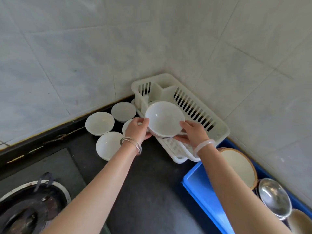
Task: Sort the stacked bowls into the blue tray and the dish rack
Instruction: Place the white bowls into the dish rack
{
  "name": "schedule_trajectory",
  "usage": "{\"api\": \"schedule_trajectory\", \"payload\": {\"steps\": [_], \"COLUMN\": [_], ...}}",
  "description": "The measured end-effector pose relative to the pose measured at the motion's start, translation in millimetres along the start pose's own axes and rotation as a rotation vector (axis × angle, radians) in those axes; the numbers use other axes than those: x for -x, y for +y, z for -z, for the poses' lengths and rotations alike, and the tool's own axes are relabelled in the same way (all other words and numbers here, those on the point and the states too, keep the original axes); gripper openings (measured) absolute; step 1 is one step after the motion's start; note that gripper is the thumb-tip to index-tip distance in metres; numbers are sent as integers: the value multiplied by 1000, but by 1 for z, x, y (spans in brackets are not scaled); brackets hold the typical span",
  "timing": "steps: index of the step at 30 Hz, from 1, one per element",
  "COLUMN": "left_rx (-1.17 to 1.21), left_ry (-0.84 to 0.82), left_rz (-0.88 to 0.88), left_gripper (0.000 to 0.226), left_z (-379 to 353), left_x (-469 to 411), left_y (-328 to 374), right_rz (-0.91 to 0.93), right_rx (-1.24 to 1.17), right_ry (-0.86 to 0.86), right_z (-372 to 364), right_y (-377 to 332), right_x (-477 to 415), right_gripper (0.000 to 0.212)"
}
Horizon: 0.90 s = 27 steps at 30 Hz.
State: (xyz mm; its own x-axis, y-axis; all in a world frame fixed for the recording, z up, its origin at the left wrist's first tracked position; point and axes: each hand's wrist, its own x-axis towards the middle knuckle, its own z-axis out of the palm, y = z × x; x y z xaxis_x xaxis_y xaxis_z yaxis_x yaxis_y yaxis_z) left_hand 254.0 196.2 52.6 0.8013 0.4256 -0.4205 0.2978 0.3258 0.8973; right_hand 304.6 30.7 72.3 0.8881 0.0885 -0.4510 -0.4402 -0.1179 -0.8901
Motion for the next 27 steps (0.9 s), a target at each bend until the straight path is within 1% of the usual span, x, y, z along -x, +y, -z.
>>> {"api": "schedule_trajectory", "payload": {"steps": [2,6,10,12,18,22,27], "left_rx": [-4,-44,-218,-261,-170,-144,-171], "left_ry": [-27,-69,-60,-44,-47,-42,-40], "left_rz": [0,-2,4,36,202,235,250], "left_gripper": [12,18,28,33,37,39,40], "left_z": [-22,-57,-82,-91,-106,-114,-117], "left_x": [-22,-65,-108,-128,-172,-188,-205], "left_y": [12,26,25,19,3,-5,-14], "right_rz": [-4,-53,-83,-101,-198,-226,-239], "right_rx": [-4,-68,-48,-27,-23,-9,-37], "right_ry": [33,63,92,102,138,162,167], "right_z": [7,16,17,15,8,7,5], "right_y": [-15,-29,-29,-25,-12,-6,-1], "right_x": [-23,-73,-120,-141,-184,-202,-217], "right_gripper": [11,26,33,36,34,34,33]}}
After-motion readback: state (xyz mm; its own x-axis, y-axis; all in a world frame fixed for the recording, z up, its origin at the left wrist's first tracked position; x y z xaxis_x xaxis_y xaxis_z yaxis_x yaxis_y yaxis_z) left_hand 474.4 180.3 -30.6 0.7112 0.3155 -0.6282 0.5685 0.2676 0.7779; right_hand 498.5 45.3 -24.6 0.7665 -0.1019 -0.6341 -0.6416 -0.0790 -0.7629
